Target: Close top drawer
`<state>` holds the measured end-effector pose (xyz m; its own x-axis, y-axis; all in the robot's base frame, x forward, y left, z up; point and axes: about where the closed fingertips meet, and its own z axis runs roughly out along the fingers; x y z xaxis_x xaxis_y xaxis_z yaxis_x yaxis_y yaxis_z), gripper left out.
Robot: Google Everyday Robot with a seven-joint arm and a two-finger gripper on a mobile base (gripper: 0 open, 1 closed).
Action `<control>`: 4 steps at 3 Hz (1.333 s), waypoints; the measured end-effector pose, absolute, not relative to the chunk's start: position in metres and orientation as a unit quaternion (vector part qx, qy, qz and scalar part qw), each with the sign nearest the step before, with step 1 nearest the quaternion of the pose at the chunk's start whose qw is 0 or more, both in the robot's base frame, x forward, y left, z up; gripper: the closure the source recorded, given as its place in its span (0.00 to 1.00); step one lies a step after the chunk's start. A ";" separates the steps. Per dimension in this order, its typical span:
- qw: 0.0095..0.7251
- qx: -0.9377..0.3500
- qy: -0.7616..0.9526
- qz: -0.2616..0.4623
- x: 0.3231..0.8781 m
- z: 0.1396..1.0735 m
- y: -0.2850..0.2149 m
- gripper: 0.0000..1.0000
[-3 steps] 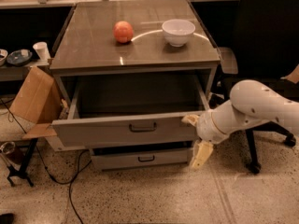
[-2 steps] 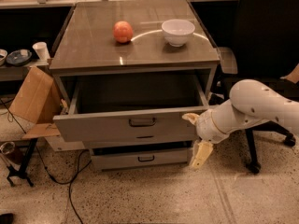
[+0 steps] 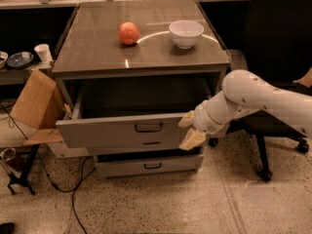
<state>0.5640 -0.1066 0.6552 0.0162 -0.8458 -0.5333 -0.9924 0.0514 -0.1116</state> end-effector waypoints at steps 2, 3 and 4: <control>0.237 -0.657 0.705 0.120 0.606 0.655 -0.102 0.68; 0.234 -0.642 0.724 0.094 0.628 0.652 -0.107 0.45; 0.231 -0.629 0.738 0.073 0.648 0.648 -0.110 0.21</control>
Offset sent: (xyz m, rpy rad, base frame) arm 0.0889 -0.0033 0.0023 -0.1239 -0.0811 -0.1962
